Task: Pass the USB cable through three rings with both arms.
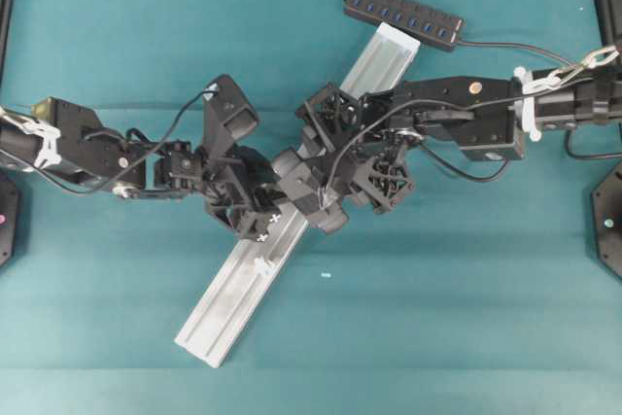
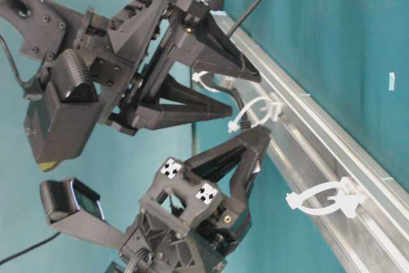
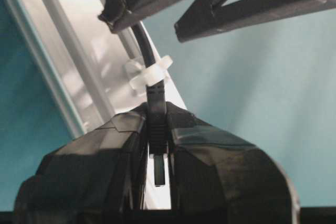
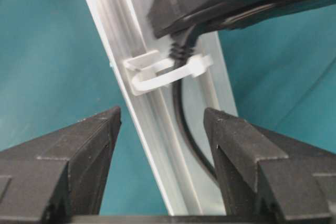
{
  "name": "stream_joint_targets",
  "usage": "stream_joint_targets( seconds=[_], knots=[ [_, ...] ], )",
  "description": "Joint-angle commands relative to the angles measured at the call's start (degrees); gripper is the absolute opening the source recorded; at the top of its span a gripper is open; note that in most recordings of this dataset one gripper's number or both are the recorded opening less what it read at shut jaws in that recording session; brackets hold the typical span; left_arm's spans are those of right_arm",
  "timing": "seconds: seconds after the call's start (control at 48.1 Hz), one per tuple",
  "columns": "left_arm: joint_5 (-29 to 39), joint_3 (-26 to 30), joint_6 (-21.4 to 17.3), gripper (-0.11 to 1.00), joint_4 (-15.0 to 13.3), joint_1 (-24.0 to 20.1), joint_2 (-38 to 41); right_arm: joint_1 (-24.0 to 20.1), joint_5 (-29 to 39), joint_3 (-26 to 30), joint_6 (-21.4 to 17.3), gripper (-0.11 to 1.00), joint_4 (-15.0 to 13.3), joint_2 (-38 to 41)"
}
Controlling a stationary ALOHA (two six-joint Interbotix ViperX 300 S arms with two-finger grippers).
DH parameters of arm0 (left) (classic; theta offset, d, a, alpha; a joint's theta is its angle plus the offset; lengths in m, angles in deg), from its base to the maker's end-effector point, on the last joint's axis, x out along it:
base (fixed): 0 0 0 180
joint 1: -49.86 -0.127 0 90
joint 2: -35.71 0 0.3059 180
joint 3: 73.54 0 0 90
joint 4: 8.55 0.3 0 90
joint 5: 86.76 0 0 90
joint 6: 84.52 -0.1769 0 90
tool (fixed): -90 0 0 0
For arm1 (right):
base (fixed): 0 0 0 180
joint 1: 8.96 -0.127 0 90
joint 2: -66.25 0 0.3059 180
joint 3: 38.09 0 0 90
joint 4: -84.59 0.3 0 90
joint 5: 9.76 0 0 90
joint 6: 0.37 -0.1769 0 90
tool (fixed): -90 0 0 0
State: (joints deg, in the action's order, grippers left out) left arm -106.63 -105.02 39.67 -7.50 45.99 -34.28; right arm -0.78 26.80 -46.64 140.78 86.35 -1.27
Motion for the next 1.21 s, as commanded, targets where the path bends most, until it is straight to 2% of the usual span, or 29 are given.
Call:
stream_joint_targets(
  seconds=[0.0, 0.27, 0.478, 0.645, 0.874, 1.186],
  knots=[
    [0.35, 0.97, 0.0, 0.07, 0.18, 1.23, -0.18, 0.09, -0.26, 0.26, -1.14, 0.79, 0.0, -0.44],
    [0.53, 0.18, 1.93, 0.07, 0.18, 2.64, 0.0, 1.58, -0.44, 0.26, -5.98, 0.79, 0.0, -0.7],
    [0.09, -0.62, 5.45, 0.07, 0.18, 2.64, 1.05, 1.41, -1.05, 0.53, -7.21, 0.79, 0.0, -0.97],
    [0.0, -0.09, 6.15, 0.07, 0.18, 3.34, 0.79, 1.23, -1.93, 0.35, -9.05, 0.79, 0.18, -1.76],
    [0.62, -0.7, 6.5, 0.07, 0.18, 4.83, -1.67, -0.44, -1.67, 0.26, -11.34, 0.79, 0.18, -2.29],
    [0.88, -5.98, 11.16, 0.07, 0.18, 5.36, -8.53, -3.87, -3.08, 0.26, -14.15, 0.79, 0.18, -2.2]
  ],
)
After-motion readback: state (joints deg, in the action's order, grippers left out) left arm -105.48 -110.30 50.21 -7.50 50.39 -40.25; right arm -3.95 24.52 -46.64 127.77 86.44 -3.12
